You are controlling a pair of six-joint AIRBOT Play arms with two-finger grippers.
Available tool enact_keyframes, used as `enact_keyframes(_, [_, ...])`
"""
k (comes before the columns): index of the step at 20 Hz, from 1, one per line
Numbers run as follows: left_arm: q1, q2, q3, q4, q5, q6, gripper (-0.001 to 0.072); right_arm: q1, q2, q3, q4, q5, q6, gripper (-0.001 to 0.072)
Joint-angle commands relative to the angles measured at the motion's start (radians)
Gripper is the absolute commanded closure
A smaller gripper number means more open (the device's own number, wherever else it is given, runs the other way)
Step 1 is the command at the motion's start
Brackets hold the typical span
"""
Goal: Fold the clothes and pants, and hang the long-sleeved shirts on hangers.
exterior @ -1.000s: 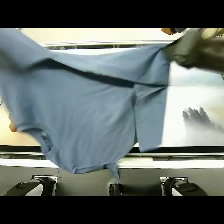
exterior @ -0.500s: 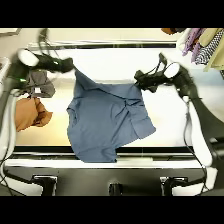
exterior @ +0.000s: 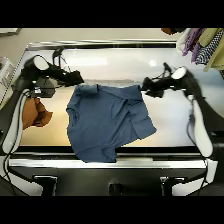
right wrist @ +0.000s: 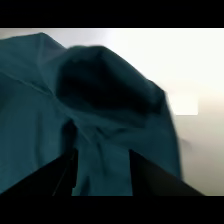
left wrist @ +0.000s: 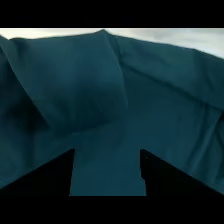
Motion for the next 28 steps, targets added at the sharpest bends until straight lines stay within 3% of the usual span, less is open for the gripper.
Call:
enact_keyframes(1, [0.058,0.075,-0.006,0.151,-0.285,-0.028,0.0235,-0.154,0.089,-0.010,-0.198,0.313,-0.197,0.0327])
enact_keyframes(3, [0.087,0.156,-0.093,0.251,-0.313,-0.069,0.0236,-0.258,0.147,-0.112,-0.118,0.327,-0.201,0.0260])
enact_keyframes(6, [0.135,0.324,-0.347,0.268,-0.285,-0.121,0.0235,-0.312,0.229,-0.344,-0.094,0.299,-0.238,0.0258])
enact_keyframes(10, [0.155,0.567,-0.697,0.267,-0.193,-0.120,0.0235,-0.306,0.254,-0.551,-0.017,0.188,-0.293,0.0257])
enact_keyframes(14, [0.178,0.752,-0.930,0.255,-0.158,-0.109,0.0232,-0.236,0.253,-0.610,-0.003,0.102,-0.328,0.0257])
enact_keyframes(17, [0.227,0.855,-1.055,0.190,-0.113,-0.100,0.0178,-0.158,0.245,-0.612,-0.014,0.021,-0.325,0.0235])
enact_keyframes(22, [0.264,0.890,-1.167,0.037,-0.103,0.001,0.0178,-0.071,0.172,-0.612,-0.022,0.036,-0.301,0.0243])
enact_keyframes(23, [0.264,0.890,-1.184,0.019,-0.098,0.002,0.0178,-0.059,0.166,-0.612,-0.024,0.035,-0.301,0.0302])
enact_keyframes(25, [0.264,0.890,-1.226,-0.010,-0.085,0.004,0.0178,-0.052,0.167,-0.611,-0.019,0.029,-0.293,0.0600])
enact_keyframes(26, [0.264,0.888,-1.253,-0.027,-0.072,0.006,0.0178,-0.052,0.172,-0.611,-0.019,0.032,-0.290,0.0677])
enact_keyframes(28, [0.264,0.882,-1.311,-0.075,-0.055,0.007,0.0178,-0.052,0.196,-0.611,-0.016,0.035,-0.290,0.0679])
